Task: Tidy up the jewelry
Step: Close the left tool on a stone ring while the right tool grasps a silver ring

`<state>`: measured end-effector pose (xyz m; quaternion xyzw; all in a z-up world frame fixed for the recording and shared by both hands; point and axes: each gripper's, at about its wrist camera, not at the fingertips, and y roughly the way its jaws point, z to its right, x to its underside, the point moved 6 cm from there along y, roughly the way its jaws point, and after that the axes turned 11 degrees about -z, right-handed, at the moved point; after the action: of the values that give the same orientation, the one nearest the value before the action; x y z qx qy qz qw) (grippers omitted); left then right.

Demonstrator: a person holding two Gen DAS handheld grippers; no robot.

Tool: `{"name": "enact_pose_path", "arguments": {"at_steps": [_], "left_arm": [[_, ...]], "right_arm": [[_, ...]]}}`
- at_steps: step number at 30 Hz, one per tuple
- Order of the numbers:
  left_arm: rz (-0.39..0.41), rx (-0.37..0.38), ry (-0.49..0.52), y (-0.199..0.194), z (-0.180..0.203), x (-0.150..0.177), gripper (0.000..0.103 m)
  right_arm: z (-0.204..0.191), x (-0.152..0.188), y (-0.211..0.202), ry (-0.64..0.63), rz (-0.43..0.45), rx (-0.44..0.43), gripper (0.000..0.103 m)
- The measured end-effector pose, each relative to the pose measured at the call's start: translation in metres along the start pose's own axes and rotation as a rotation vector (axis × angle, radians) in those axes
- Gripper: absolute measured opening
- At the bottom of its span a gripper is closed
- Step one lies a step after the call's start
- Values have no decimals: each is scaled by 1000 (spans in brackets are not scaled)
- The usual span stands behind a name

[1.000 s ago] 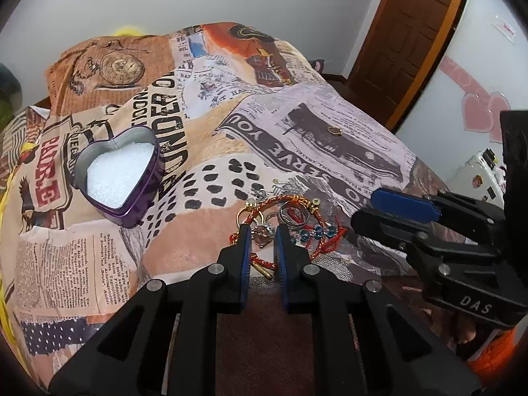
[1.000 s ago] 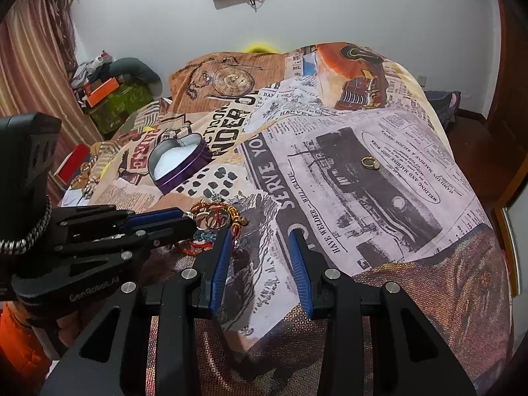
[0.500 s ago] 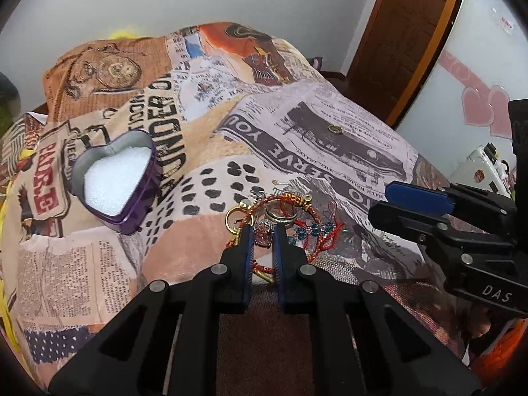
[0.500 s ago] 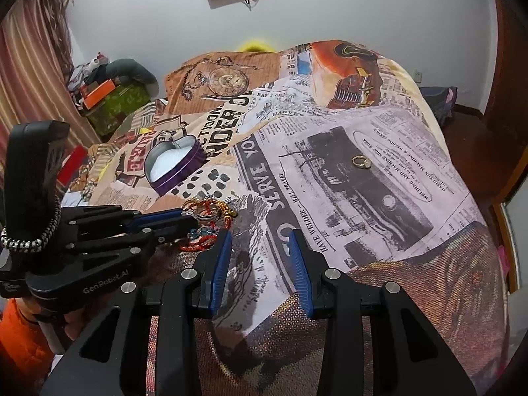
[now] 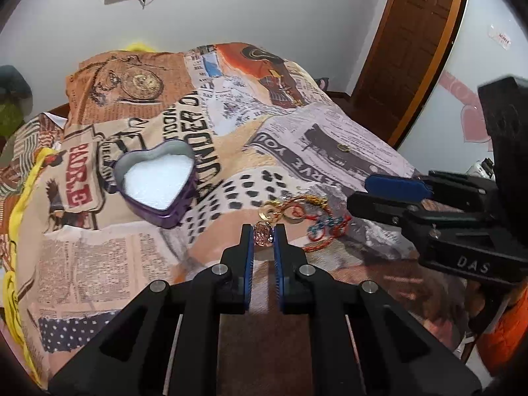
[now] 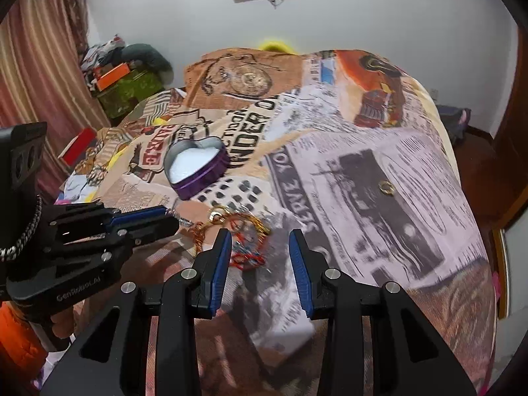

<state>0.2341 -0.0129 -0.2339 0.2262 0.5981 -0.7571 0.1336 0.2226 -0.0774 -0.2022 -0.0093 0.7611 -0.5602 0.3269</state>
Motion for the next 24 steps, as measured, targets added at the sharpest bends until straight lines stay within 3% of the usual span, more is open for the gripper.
{"name": "enact_pose_path", "arguments": {"at_steps": [13, 16, 17, 18, 24], "left_arm": [[28, 23, -41, -1, -27, 4, 10], [30, 20, -39, 1, -28, 4, 10], [31, 20, -38, 1, -29, 4, 10], [31, 20, -38, 2, -29, 3, 10], [42, 15, -39, -3, -29, 2, 10]], "right_arm": [[-25, -11, 55, -144, -189, 5, 33], [-25, -11, 57, -150, -188, 24, 30], [-24, -10, 57, -152, -188, 32, 21], [-24, -10, 57, -154, -189, 40, 20], [-19, -13, 51, -130, -171, 32, 20]]}}
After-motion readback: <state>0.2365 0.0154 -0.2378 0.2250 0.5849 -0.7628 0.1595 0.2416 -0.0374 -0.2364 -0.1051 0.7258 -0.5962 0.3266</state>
